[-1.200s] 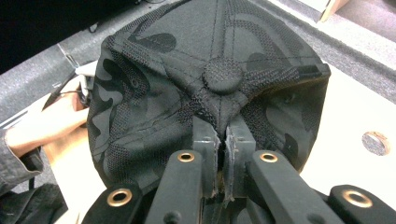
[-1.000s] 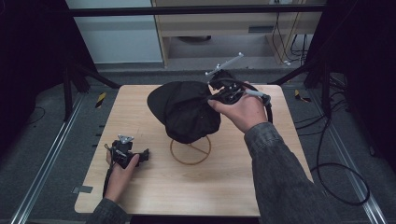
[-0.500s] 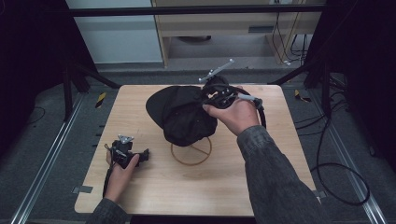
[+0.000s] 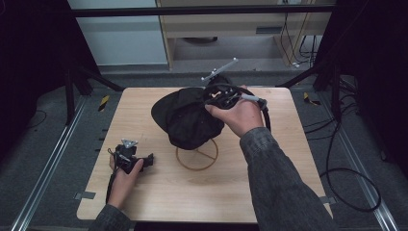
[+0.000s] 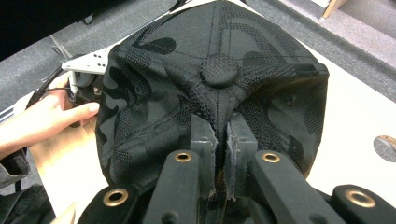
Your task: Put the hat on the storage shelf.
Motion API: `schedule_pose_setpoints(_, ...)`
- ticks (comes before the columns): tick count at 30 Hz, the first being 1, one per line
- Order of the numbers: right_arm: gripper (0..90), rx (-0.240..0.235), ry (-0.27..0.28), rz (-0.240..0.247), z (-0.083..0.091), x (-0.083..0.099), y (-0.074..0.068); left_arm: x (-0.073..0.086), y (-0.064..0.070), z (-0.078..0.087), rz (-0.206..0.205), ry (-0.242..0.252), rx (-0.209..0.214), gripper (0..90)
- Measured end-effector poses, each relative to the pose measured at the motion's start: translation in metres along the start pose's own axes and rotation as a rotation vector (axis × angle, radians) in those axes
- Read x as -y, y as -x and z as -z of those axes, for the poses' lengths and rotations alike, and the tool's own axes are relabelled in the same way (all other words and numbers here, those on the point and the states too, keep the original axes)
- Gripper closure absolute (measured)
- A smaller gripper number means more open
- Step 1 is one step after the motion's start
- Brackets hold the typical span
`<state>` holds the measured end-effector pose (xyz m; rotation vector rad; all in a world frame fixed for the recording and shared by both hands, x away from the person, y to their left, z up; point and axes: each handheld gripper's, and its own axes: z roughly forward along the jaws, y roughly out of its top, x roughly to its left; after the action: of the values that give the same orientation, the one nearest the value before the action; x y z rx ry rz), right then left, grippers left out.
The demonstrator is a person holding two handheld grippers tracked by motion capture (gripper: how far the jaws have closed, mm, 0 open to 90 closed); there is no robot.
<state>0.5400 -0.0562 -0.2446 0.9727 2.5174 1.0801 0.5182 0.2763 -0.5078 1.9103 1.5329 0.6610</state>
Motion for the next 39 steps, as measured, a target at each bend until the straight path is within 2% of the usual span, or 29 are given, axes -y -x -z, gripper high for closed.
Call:
schedule_pose_setpoints(9, 82.0, 0.01, -0.003, 0.002, -0.002, -0.001, -0.002, 0.0, 0.0, 0.0, 0.0, 0.0, 0.0, 0.0)
schedule_pose_setpoints(22, 76.9, 0.001, 0.002, 0.0, 0.0, -0.002, -0.002, 0.0, 0.0, 0.0, 0.0, 0.0, 0.0, 0.0)
schedule_pose_setpoints(28, 71.9, 0.003, 0.001, -0.003, 0.003, 0.0, 0.0, 0.0, 0.0, 0.0, 0.0, 0.0, 0.0, 0.0)
schedule_pose_setpoints(39, 69.0, 0.001, 0.014, -0.003, 0.013, 0.007, -0.001, 0.0, 0.0, 0.0, -0.001, 0.0, 0.0, 0.0)
